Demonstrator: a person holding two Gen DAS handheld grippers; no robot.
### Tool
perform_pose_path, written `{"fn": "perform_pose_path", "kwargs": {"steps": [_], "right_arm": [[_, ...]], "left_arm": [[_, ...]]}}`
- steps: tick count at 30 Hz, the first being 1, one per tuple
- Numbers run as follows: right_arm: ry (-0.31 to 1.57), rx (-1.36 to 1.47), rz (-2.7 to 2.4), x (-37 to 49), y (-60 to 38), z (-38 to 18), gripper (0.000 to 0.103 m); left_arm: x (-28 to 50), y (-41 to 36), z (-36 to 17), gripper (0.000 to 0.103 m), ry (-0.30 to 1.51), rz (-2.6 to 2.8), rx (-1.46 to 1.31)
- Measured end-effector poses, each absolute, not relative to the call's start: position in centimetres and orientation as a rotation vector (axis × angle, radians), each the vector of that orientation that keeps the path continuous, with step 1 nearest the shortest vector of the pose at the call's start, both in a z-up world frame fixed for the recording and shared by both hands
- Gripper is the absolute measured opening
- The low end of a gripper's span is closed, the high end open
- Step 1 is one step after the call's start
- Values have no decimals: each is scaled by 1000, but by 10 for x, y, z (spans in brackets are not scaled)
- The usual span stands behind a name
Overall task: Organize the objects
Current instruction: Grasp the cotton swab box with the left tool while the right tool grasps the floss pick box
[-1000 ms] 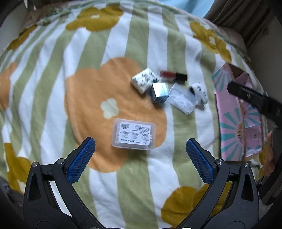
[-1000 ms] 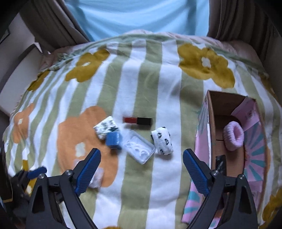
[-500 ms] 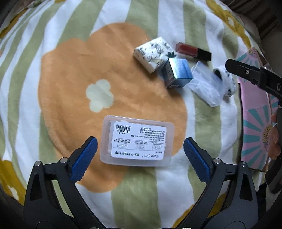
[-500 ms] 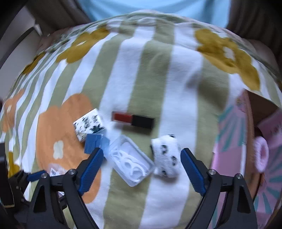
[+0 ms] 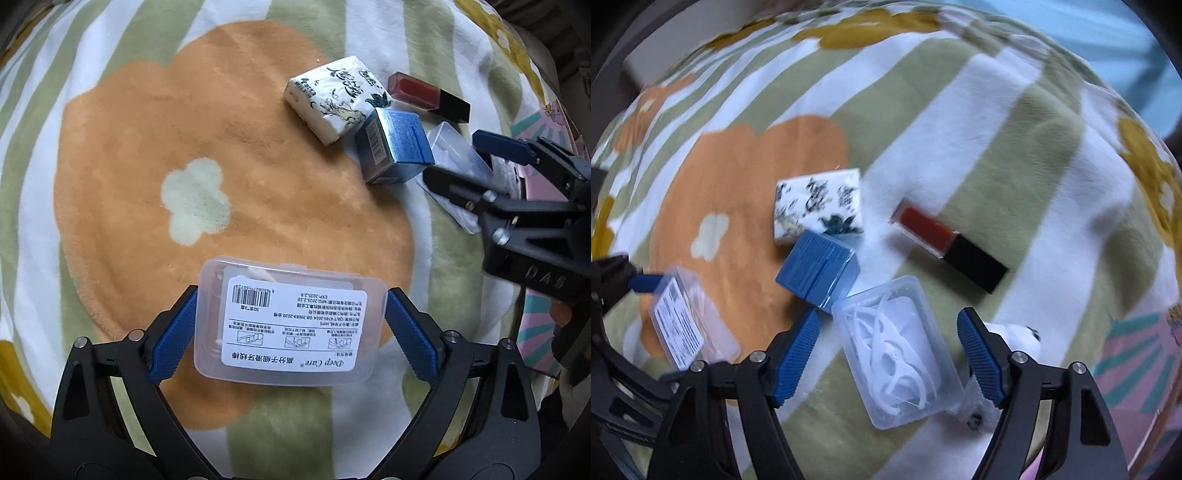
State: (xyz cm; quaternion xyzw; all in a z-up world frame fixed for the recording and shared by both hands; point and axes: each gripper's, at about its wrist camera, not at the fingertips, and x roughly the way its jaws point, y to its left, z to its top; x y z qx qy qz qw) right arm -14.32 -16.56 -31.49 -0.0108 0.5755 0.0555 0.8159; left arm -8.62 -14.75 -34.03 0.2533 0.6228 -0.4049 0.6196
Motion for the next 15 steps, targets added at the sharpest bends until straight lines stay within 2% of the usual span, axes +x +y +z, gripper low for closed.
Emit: {"fn": "perform_pose_path", "kwargs": {"steps": [5,9,15], "right_arm": [[1276,-39,136,-141,-167,-329,69],[1280,-38,142,-141,-170,-330,57],[1274,-15,123,-147,-176,-324,50]], "left_arm": [[-89,-151,-342,92,1423,-938,610],[-90,-153,-343,92,1427,-917,593],[-91,-155,-339,91,1428,-924,588]]}}
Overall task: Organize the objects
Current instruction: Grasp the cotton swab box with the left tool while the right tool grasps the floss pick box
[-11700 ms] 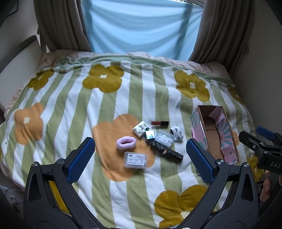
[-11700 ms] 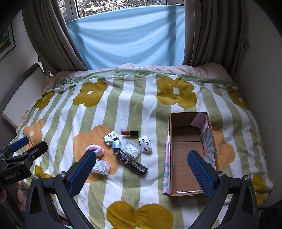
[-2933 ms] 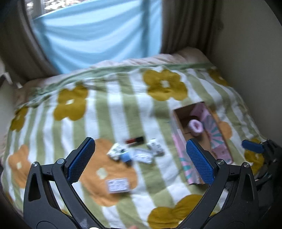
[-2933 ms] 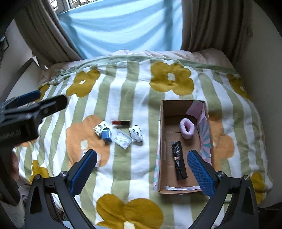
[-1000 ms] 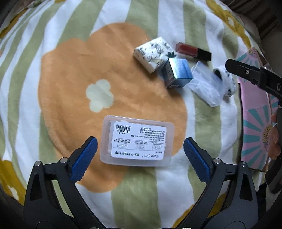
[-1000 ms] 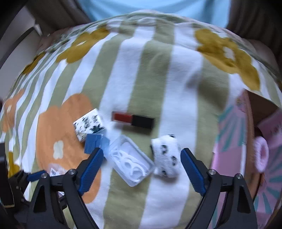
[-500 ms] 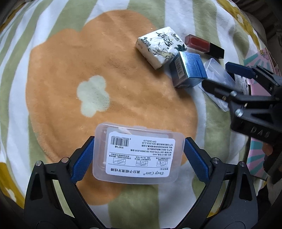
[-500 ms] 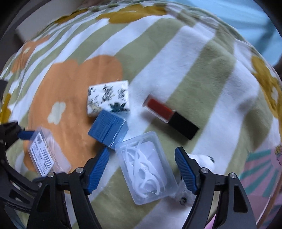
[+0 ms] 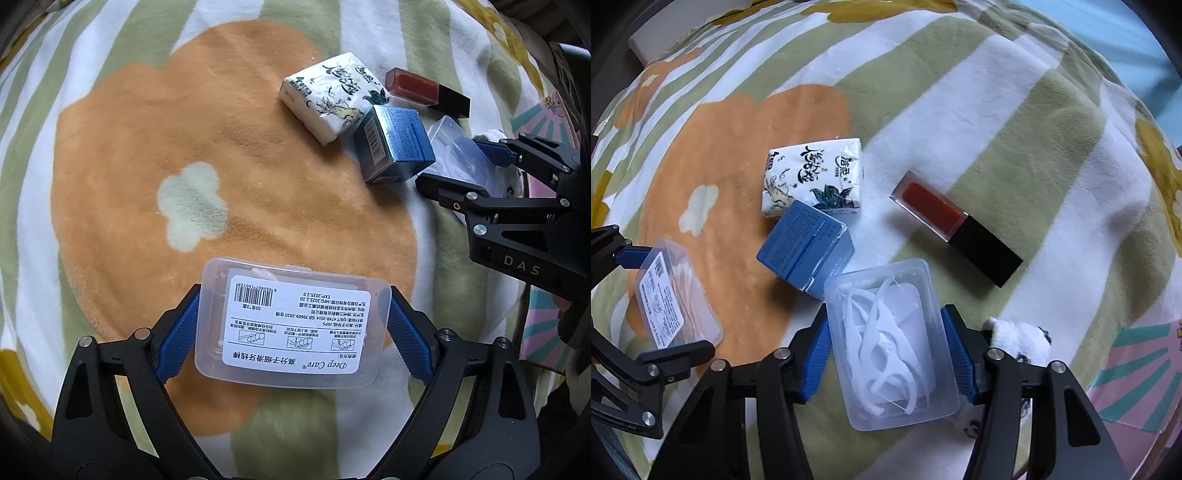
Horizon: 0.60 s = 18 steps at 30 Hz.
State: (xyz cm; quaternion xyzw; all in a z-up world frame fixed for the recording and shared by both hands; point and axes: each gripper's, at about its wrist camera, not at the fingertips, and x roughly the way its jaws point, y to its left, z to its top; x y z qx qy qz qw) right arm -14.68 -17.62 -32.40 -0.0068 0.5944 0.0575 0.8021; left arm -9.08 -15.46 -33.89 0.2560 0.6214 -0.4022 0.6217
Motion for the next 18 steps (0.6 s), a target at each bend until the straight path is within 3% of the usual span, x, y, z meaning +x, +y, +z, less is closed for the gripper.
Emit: {"fn": "perform_pose_path", "kwargs": {"steps": [10,18], "right_arm": [[1212,125,36,-160,-187,-288,50],[1158,226,-78,-182,-171,-220,50]], "left_arm": [[-91,-152,-308,91,1375,-954,557],[-82,-125,-252,91,1285,-977,500]]}}
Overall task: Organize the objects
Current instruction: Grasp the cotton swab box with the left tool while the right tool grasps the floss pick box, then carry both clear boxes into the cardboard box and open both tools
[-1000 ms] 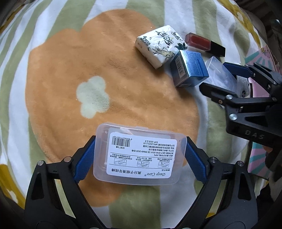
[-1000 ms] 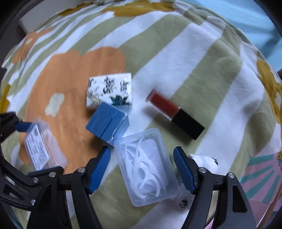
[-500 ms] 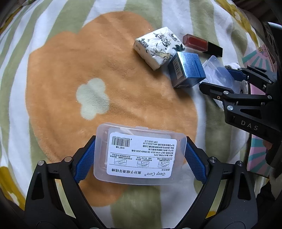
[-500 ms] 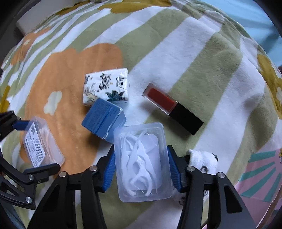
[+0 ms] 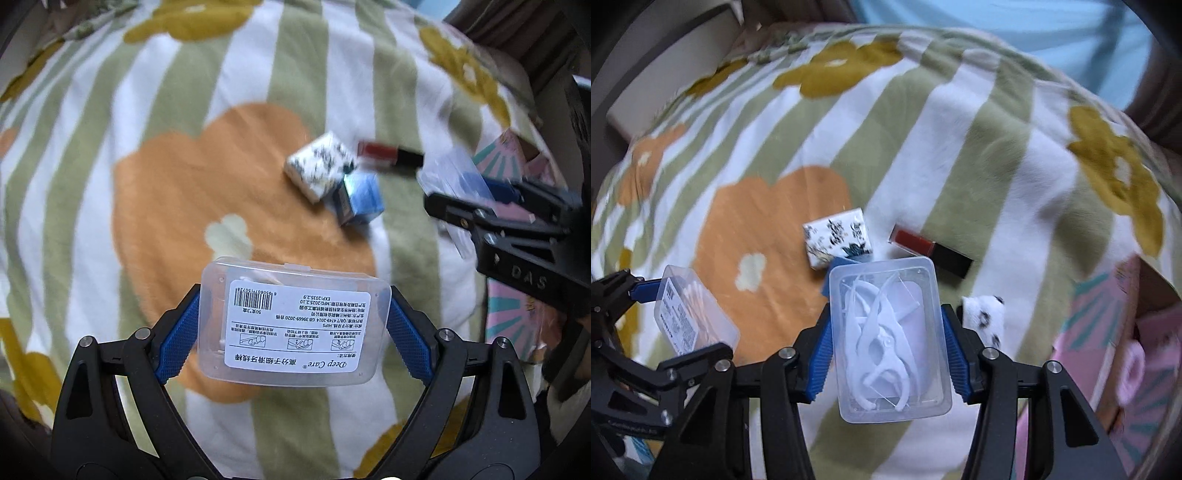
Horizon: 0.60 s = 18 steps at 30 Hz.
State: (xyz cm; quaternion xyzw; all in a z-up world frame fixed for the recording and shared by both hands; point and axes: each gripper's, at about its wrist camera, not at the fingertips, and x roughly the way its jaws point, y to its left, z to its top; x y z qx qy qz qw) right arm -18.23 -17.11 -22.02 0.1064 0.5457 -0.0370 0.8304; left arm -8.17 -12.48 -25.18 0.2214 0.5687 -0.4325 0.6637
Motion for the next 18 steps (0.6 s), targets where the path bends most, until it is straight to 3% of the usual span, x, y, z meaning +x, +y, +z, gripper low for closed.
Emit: {"fn": "perform_pose_path", "kwargs": {"steps": [11,18], "right_arm": [[1063,359,-231,-238,-139,-104,50],[1007,386,-286,-272,-124,-73,50]], "left_arm": [[-66,-93,-131,91,1122,-1037,462],[-74,-62,-78,91,1054,-1032,402]]}}
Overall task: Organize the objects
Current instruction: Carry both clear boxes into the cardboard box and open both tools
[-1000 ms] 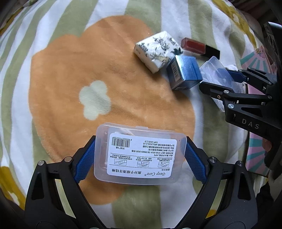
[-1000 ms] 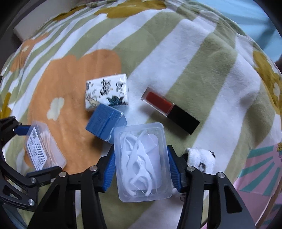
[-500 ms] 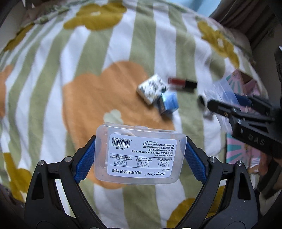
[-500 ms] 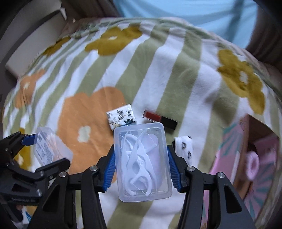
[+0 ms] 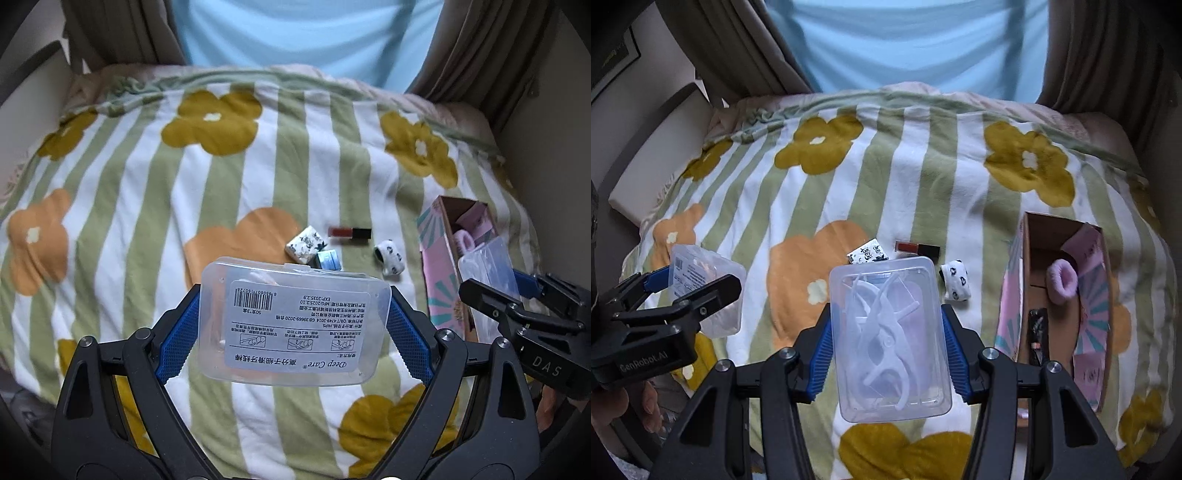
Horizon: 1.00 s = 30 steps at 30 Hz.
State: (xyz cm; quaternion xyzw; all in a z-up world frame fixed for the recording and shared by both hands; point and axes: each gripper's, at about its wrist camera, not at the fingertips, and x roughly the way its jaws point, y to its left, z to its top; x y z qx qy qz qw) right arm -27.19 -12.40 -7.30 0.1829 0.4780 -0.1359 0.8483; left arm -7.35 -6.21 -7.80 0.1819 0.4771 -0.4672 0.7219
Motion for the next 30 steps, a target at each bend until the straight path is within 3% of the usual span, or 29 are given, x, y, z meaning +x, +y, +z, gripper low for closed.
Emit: {"fn": "perform_pose_path", "kwargs": {"steps": [16,30], "right_arm": [[888,440,-385,-327,-141,-41,50],[844,536,-621,-402,-226,-43,50]], "left_arm": [[-91,-49,-43,91,978,-1063,399],[-166,-162,-13,91,923,-1304,473]]}}
